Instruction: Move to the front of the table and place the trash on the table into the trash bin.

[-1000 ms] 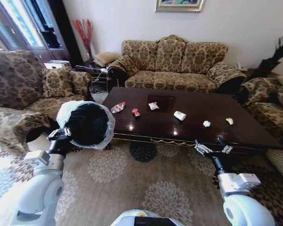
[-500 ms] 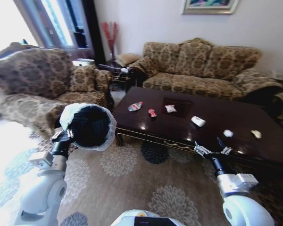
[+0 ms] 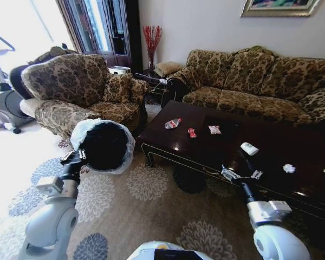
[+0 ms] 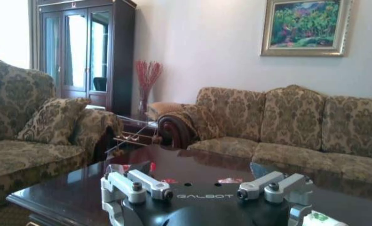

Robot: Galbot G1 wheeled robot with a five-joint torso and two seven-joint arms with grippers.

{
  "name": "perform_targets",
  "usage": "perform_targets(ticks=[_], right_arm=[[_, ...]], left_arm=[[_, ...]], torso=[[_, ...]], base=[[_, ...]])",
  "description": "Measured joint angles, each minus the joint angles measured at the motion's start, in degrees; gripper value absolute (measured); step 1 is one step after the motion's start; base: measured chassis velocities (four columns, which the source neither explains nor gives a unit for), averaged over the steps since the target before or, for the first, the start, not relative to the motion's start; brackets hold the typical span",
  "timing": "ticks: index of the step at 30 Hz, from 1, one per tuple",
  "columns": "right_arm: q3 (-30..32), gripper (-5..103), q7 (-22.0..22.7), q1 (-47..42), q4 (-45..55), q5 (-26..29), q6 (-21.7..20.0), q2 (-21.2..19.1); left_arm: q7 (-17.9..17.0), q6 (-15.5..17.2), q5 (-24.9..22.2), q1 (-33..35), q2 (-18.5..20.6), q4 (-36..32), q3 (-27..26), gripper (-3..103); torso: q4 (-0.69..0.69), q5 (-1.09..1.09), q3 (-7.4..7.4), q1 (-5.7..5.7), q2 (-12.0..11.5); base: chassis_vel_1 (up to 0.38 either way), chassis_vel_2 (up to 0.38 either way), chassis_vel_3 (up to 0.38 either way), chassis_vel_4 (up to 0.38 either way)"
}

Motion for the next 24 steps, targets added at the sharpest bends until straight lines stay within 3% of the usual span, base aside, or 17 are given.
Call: perform_targets(ticks=[11, 24], right_arm=[[-0.4, 100, 0.0, 0.2, -0.6, -0.2, 0.1, 0.2], [-0.8, 100, 0.1, 0.5, -1.1, -1.0, 0.0, 0.3]], left_arm=[[0.5, -0.1, 0.2, 0.0, -0.1, 0.3, 0.3, 3], [0.7, -0.2, 0.2, 0.0, -0.1, 0.4, 0.3, 3]], torso=[[-0.01, -0.02, 0.02, 0.03, 0.0], [-0.01, -0.01, 0.01, 0.02, 0.0]], base=[[-0.203, 0.193, 0.197, -0.198], [-0.331, 0.326, 0.336, -0.327]])
